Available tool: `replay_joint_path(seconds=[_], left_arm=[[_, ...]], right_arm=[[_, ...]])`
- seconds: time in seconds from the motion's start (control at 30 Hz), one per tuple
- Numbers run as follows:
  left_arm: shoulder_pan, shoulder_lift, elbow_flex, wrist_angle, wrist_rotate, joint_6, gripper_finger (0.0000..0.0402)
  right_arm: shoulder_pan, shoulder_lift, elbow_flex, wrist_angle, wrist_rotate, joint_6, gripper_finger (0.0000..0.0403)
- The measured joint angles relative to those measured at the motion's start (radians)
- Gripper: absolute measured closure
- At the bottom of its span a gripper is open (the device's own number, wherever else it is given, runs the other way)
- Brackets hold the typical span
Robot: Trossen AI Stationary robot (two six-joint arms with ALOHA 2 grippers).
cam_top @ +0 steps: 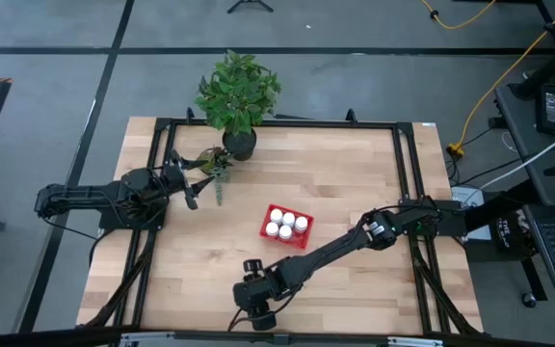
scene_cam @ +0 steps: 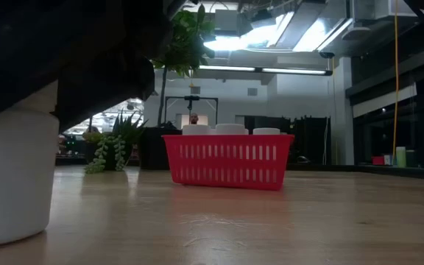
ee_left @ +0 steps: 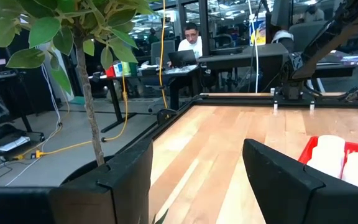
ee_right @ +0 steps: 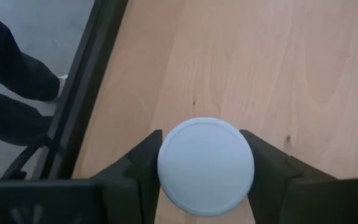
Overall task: Pick and place pill bottles into a basket
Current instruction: Put the white pill bottle into the red bin
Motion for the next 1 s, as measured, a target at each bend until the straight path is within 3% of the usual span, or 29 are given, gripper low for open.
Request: replay_joint_path(seconds=[0.23,0.3,0.37,0.73,0.9,1.0], left_arm=[[0.000,0.000,0.000,0.000,0.000,0.000,0.0155],[0.000,0.000,0.000,0.000,0.000,0.000,0.0156],[0.000,0.000,0.000,0.000,0.000,0.000,0.0157],[0.000,0.000,0.000,-0.008,0.000,0.000,0.0157],[0.000,0.000,0.000,-0.016,0.000,0.000,0.0157],[0.000,0.000,0.000,-0.016,0.000,0.000,0.0155]], right_arm=[[0.000,0.004,0.072,-0.047,0.003,0.045,0.0234],[-0.001,-0.001,0.132,-0.103,0.048,0.028,0.0234],[-0.001,-0.063,0.099,-0.141,0.102,0.023,0.0234],[0.002,-0.303,0.119,-0.796,0.393,0.248,0.0234],[0.015,-0.397,-0.037,-0.794,0.456,0.258,0.0234],[0.018,-0.489,-0.265,-0.579,0.415,0.258,0.0234]])
